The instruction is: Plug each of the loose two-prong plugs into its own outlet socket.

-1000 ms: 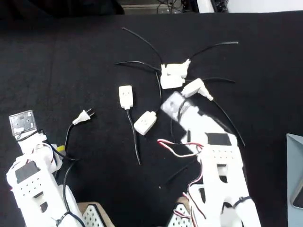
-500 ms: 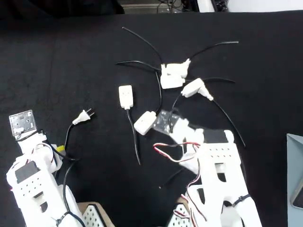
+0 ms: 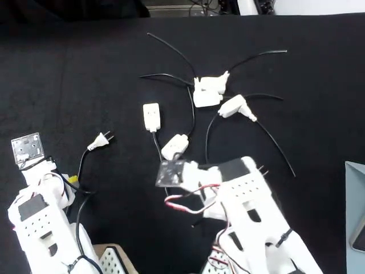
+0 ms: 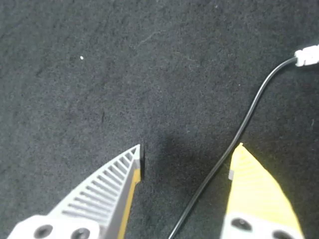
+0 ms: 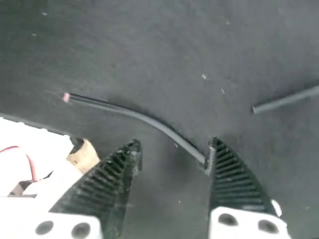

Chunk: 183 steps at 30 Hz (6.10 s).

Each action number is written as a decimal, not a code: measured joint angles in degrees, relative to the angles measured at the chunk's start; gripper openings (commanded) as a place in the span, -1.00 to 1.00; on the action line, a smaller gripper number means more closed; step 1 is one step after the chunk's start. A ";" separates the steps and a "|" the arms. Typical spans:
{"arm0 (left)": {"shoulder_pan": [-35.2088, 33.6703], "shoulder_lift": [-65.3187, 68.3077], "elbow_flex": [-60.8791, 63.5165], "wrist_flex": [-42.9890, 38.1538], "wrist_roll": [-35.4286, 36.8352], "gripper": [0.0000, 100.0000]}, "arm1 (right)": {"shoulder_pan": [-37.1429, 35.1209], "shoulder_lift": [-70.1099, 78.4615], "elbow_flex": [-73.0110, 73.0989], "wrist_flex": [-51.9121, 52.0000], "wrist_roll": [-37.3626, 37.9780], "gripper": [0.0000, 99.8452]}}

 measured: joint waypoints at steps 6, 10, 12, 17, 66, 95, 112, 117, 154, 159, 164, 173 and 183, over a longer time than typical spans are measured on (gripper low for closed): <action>0.00 0.00 0.00 0.00 0.00 -0.43 | -6.33 0.00 0.09 0.09 0.00 -0.58; 0.00 0.00 0.00 0.00 0.00 -0.43 | -9.49 0.00 0.62 2.55 0.00 -0.58; 0.00 0.00 0.00 0.00 0.00 -0.43 | -10.20 0.00 0.62 2.90 0.00 -0.58; 0.00 0.00 0.00 0.00 0.00 -0.43 | -10.73 0.00 0.62 3.08 0.00 -0.58; 0.00 0.00 0.00 0.00 0.00 -0.43 | -6.42 0.00 -2.37 -33.41 -28.31 -0.63; 0.00 0.00 0.00 0.00 0.00 -0.43 | 26.64 0.00 11.60 -34.46 1.41 -0.63; 0.00 0.00 0.00 0.00 0.00 -0.43 | 21.36 19.16 2.81 -34.81 -3.16 -0.98; 0.00 0.00 0.00 0.00 0.00 -0.43 | 21.36 25.41 -4.04 -32.00 -4.04 -0.98; 0.00 0.00 0.00 0.00 -1.14 -0.43 | 2.20 17.93 -13.63 -24.88 -42.02 -0.74; 0.00 0.00 0.00 0.00 -1.14 -0.43 | 1.49 18.11 -13.19 -24.53 -42.11 -0.74; 0.00 0.00 0.00 0.00 -1.14 -0.43 | -0.53 18.46 -12.75 -20.75 -42.11 -0.74; 0.00 0.00 0.00 0.00 -1.14 -0.43 | -2.81 16.44 -10.81 -16.88 -42.11 -0.74; 0.00 0.00 0.00 0.00 -1.14 -0.43 | -2.81 24.35 -8.79 -24.70 -42.20 -0.74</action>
